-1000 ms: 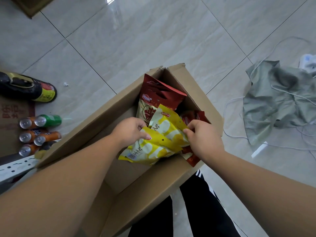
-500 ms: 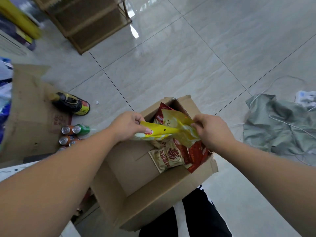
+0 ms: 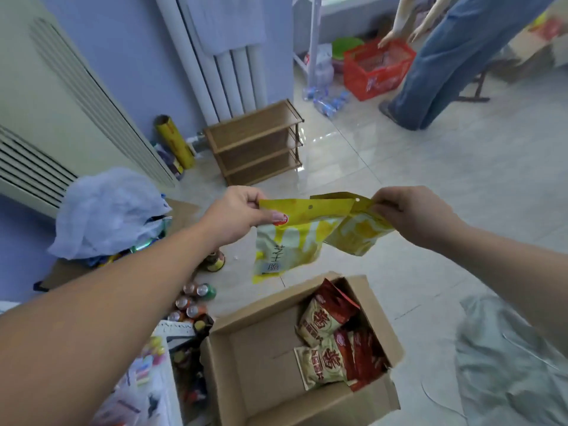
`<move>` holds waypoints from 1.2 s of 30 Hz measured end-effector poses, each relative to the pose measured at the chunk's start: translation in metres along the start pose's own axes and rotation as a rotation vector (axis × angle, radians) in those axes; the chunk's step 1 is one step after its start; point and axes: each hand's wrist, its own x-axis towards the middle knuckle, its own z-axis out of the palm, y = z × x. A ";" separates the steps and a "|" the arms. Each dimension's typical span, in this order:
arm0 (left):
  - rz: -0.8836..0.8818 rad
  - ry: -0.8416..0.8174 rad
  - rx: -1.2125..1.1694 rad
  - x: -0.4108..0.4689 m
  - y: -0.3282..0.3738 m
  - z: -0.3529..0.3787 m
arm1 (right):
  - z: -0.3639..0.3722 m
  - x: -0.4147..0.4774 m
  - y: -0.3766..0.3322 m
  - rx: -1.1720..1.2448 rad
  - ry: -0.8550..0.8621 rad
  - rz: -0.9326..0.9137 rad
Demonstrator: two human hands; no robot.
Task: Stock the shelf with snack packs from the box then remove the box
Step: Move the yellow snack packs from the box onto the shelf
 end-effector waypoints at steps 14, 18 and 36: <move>0.396 0.471 0.163 -0.205 0.262 -0.151 | -0.258 0.044 -0.253 -0.047 0.225 -0.542; 0.464 0.660 0.205 -0.281 0.294 -0.167 | -0.292 0.036 -0.314 0.067 0.215 -0.669; 0.166 1.452 0.292 -0.587 0.252 -0.047 | -0.259 -0.085 -0.487 0.297 -0.237 -1.330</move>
